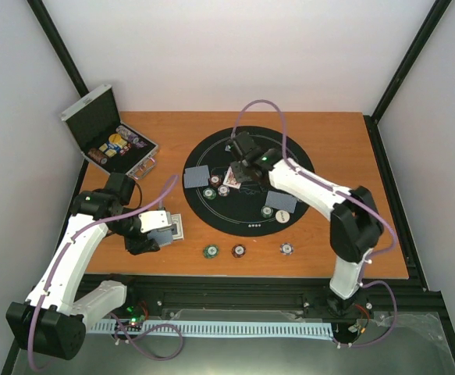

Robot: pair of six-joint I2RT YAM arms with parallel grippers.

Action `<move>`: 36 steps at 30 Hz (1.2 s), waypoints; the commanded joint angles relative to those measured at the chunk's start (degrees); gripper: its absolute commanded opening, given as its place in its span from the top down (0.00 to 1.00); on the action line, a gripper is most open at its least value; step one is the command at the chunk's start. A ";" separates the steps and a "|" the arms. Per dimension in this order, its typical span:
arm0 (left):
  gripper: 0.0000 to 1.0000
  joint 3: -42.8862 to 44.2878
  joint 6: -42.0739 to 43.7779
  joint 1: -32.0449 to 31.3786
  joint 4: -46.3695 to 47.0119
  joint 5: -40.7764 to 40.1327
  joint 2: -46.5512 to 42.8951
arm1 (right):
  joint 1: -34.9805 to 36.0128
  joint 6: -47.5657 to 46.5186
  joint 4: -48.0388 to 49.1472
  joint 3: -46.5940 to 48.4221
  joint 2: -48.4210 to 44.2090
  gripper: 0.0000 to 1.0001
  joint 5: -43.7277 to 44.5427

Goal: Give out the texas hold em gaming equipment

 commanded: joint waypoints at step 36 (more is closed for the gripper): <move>0.99 3.65 -0.50 0.00 -1.88 0.02 -0.11 | 4.28 -22.21 7.72 -4.48 13.78 0.38 19.81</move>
